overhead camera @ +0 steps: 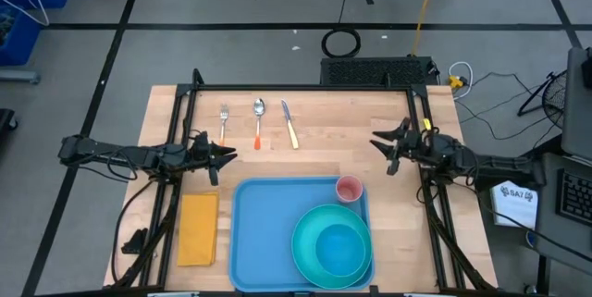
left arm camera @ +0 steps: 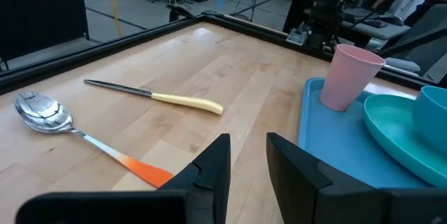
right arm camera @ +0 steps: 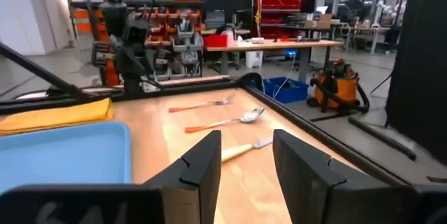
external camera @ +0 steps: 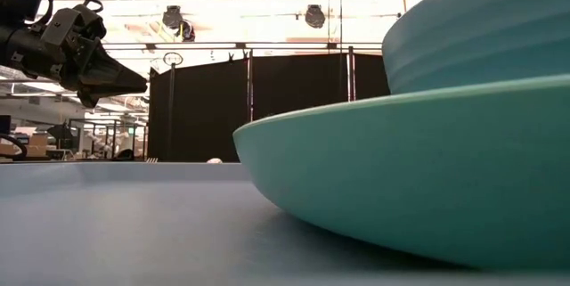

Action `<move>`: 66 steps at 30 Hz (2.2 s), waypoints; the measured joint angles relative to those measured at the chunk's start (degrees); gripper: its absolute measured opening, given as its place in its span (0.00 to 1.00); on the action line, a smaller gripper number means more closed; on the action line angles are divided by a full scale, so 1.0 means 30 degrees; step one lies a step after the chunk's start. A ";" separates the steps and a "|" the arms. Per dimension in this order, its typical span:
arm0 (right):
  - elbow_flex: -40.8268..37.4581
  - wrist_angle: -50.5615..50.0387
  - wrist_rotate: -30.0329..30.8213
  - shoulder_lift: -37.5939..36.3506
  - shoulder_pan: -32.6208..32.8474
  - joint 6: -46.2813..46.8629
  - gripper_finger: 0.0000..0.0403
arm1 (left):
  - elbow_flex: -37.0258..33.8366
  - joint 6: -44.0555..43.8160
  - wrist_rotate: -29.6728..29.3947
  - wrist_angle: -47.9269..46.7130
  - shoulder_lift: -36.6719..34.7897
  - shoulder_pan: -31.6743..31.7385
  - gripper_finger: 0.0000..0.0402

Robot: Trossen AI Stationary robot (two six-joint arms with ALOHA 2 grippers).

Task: Set up tray
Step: Put the yellow table napkin on the blue serving tray

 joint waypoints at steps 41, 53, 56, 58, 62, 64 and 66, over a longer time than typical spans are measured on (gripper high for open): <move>-0.0867 -0.0280 0.0459 -0.2010 -0.0130 0.1987 0.31 | 0.7623 -1.5505 0.9887 -1.6258 0.8142 -0.3731 0.24; -0.0882 -0.0282 0.0452 -0.2003 -0.0130 0.1979 0.31 | 0.7395 -2.3086 1.5339 -1.0373 1.5921 -1.1591 0.01; -0.0882 -0.0279 0.0452 -0.2003 -0.0130 0.1979 0.31 | 0.7395 -2.4073 1.5335 -1.0350 1.7061 -1.2387 0.01; -0.0882 -0.0276 0.0452 -0.2003 -0.0130 0.1979 0.31 | 0.7459 -2.4307 1.5082 -1.0527 1.7661 -1.2617 0.01; -0.0882 -0.0269 0.0455 -0.2003 -0.0130 0.1979 0.31 | 0.7575 -2.4299 1.4562 -1.1558 1.8499 -1.2465 0.01; -0.0882 -0.0276 0.0452 -0.2003 -0.0125 0.1979 0.31 | 0.7609 -2.4314 1.4555 -1.2012 1.8621 -1.2137 0.00; -0.0882 -0.0276 0.0444 -0.2003 -0.0123 0.1979 0.31 | 0.7614 -2.4121 1.4313 -1.2377 1.8631 -1.1690 0.00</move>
